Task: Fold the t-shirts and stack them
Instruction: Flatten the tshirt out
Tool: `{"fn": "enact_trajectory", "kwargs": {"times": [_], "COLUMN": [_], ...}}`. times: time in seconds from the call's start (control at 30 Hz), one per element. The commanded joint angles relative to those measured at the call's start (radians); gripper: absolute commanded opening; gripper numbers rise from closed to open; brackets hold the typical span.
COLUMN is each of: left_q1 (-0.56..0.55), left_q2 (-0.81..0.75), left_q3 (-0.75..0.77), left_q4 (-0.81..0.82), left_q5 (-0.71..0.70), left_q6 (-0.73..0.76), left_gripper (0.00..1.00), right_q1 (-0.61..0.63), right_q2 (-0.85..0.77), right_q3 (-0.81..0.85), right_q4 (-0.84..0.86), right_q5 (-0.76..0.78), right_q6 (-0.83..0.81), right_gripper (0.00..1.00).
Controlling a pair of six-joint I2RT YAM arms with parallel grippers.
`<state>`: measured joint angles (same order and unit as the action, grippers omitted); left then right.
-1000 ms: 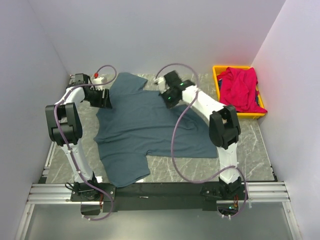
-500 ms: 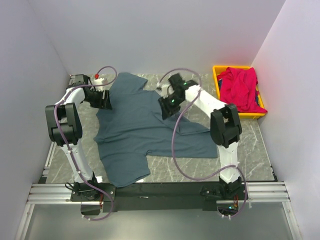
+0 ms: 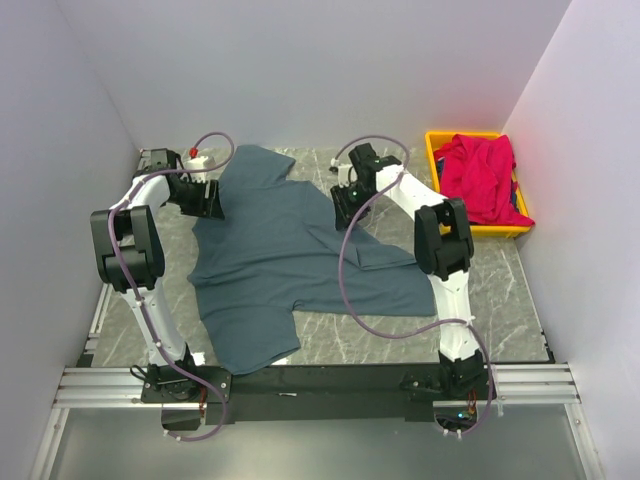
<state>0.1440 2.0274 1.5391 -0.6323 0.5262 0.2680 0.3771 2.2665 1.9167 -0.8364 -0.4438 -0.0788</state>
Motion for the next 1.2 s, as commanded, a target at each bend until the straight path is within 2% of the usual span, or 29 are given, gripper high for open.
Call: {"fn": "enact_trajectory", "kwargs": {"times": [0.0,0.23,0.57,0.63,0.67,0.7,0.93,1.17], "left_q1": [-0.003,-0.003,-0.003,-0.003,-0.003,-0.001,-0.003,-0.003], "left_q2": [-0.049,-0.042,-0.039,-0.038,-0.039,-0.039,-0.038,-0.03], "left_q3": [-0.002,0.0,-0.002,-0.007,-0.01,-0.011,-0.01,-0.007], "left_q4": [0.011,0.017,0.02,0.023,0.023,0.023,0.025,0.029], "left_q5": [0.014,0.02,0.023,0.023,0.023,0.024,0.024,0.031], "left_q6": [0.011,0.008,0.005,0.002,0.005,0.005,0.008,0.004], "left_gripper": [0.67,0.67,0.67,0.68,0.67,0.68,0.68,0.67], "right_q1": [0.006,0.008,0.009,0.009,0.011,0.013,0.013,0.003], "right_q2": [0.014,0.019,0.027,0.036,0.045,0.048,0.028,-0.033], "right_q3": [0.054,0.002,-0.01,-0.001,0.011,0.015,0.008,-0.007], "right_q4": [-0.012,0.025,0.037,0.027,0.022,0.02,0.026,0.043], "right_q5": [0.004,0.066,0.116,0.109,0.106,0.108,0.163,0.155], "right_q6": [0.017,0.024,0.036,0.04,0.04,0.043,0.065,0.076], "right_gripper": [0.38,0.49,0.54,0.6,0.67,0.68,0.69,0.59]}}
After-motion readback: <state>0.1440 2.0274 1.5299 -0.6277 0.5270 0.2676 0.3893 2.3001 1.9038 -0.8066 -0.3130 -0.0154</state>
